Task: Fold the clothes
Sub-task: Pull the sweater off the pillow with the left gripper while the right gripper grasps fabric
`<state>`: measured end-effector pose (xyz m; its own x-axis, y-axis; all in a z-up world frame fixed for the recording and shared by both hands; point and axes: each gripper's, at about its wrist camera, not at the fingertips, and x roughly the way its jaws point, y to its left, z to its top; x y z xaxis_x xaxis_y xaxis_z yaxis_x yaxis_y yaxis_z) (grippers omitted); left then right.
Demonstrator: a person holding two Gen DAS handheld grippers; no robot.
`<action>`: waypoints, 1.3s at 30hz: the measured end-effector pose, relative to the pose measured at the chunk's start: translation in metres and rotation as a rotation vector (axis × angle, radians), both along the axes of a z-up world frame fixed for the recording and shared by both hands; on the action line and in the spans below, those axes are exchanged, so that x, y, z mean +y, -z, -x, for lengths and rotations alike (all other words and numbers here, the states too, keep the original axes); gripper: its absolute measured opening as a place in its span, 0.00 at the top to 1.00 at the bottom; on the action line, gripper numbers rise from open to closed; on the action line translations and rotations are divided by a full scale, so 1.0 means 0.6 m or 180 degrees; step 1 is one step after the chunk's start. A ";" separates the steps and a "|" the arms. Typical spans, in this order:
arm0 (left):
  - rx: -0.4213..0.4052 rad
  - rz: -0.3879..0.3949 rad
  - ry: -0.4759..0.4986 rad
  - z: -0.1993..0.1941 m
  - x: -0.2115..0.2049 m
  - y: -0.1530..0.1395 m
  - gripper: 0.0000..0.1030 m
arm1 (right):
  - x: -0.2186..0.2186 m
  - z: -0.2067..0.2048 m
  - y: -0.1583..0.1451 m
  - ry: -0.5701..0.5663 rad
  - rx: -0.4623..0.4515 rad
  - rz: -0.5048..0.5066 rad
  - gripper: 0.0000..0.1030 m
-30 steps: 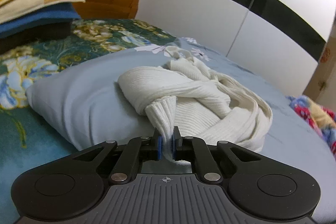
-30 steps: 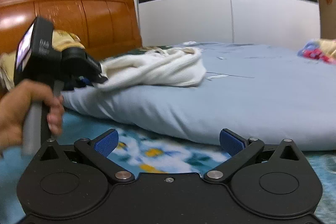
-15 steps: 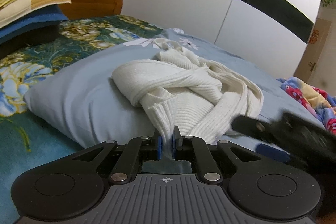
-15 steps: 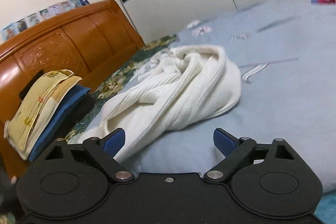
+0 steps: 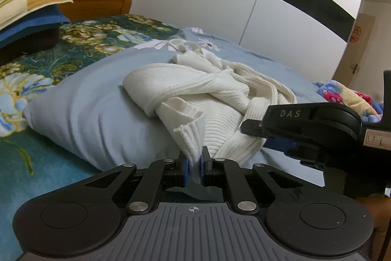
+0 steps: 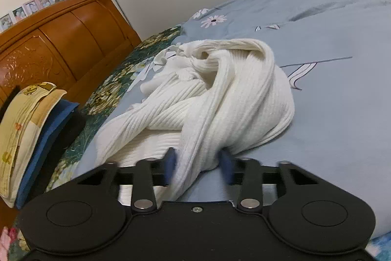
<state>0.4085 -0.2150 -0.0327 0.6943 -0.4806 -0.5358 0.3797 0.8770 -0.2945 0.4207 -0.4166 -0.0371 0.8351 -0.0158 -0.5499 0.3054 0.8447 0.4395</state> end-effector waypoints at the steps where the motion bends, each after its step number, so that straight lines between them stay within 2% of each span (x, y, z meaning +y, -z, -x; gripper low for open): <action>1: 0.0007 0.0000 0.0014 0.002 0.000 -0.001 0.93 | 0.000 0.003 0.001 0.0009 -0.0005 0.0016 0.72; 4: -0.0045 -0.0079 0.0074 0.013 -0.001 -0.006 0.93 | 0.001 0.017 0.003 -0.0062 -0.0108 0.0084 0.77; 12: -0.0111 -0.0262 0.0235 0.050 0.010 -0.013 0.93 | 0.010 0.058 0.001 -0.0375 -0.0293 0.0318 0.80; 15: -0.0120 -0.0271 0.0285 0.066 0.022 -0.017 0.93 | 0.020 0.075 -0.008 -0.0482 -0.0349 0.0401 0.82; 17: -0.0097 -0.0253 0.0299 0.077 0.033 -0.020 0.93 | 0.030 0.092 -0.014 -0.0587 -0.0382 0.0433 0.89; 20: -0.0061 -0.0234 0.0339 0.097 0.050 -0.023 0.93 | 0.045 0.122 -0.025 -0.0642 -0.0385 0.0526 0.89; 26: 0.0014 -0.0228 0.0385 0.135 0.077 -0.029 0.93 | 0.053 0.160 -0.029 -0.0676 -0.0409 0.0354 0.89; 31: 0.0112 -0.0199 0.0391 0.175 0.105 -0.031 0.93 | 0.073 0.212 -0.037 -0.0832 -0.0411 0.0447 0.90; 39: 0.0291 -0.0133 0.0443 0.252 0.141 -0.026 0.94 | 0.111 0.292 -0.042 -0.0955 -0.0373 0.0342 0.90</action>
<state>0.2574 -0.1302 -0.0174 0.5699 -0.5447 -0.6152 0.4718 0.8299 -0.2978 0.2457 -0.3498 -0.0119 0.8687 0.1876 -0.4584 -0.0112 0.9327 0.3606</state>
